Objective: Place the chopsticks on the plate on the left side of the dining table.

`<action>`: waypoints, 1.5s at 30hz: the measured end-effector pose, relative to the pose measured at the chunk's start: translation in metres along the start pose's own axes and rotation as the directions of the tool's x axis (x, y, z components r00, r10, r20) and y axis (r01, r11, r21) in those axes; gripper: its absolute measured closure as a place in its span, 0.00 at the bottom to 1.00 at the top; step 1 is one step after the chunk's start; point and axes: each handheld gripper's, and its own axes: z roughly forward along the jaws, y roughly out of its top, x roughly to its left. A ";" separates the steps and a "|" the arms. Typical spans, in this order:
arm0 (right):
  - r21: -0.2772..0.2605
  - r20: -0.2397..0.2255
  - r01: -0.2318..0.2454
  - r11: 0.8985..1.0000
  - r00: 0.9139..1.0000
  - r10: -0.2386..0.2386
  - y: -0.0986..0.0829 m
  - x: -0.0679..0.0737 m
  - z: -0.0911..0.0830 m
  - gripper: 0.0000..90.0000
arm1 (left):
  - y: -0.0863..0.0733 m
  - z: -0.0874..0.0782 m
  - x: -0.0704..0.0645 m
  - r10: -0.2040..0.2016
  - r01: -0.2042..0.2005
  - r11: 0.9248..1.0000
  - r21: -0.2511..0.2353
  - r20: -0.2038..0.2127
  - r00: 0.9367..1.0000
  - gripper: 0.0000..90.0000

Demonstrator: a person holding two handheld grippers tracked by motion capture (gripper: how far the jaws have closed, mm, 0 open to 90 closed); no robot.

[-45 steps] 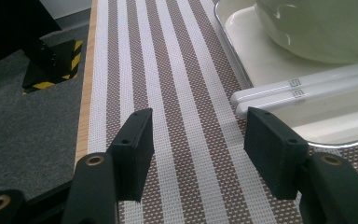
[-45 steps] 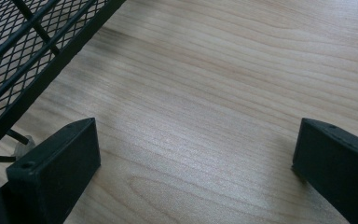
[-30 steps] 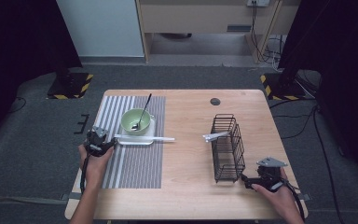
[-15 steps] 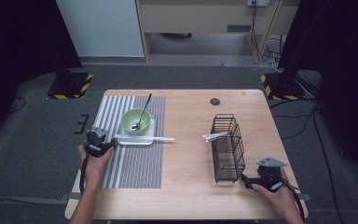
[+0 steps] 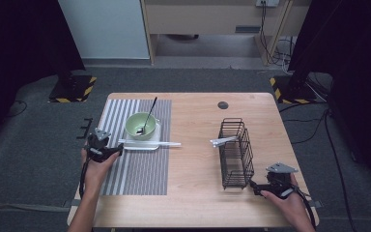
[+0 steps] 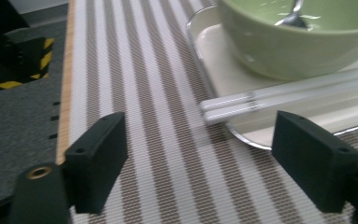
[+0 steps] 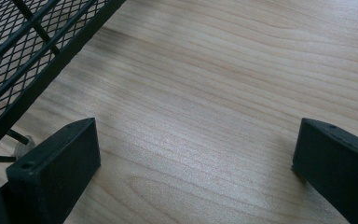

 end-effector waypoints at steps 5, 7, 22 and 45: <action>0.000 -0.001 0.001 1.000 1.000 -0.001 0.000 0.000 0.000 0.01 | 0.006 -0.004 -0.008 -0.005 0.004 1.000 0.005 0.067 0.998 0.08; 0.000 -0.001 0.000 1.000 1.000 0.000 0.000 0.000 0.000 0.01 | 0.007 -0.004 -0.010 -0.010 0.010 1.000 0.002 0.074 0.997 0.07; 0.000 -0.001 0.001 1.000 1.000 -0.001 0.000 0.000 0.000 0.01 | 0.003 -0.006 -0.034 -0.021 0.021 1.000 0.005 0.175 0.984 0.06; 0.000 0.002 -0.002 1.000 1.000 0.002 0.000 0.000 0.000 0.01 | 0.014 -0.026 -0.066 0.044 -0.048 0.999 0.008 0.276 0.960 0.05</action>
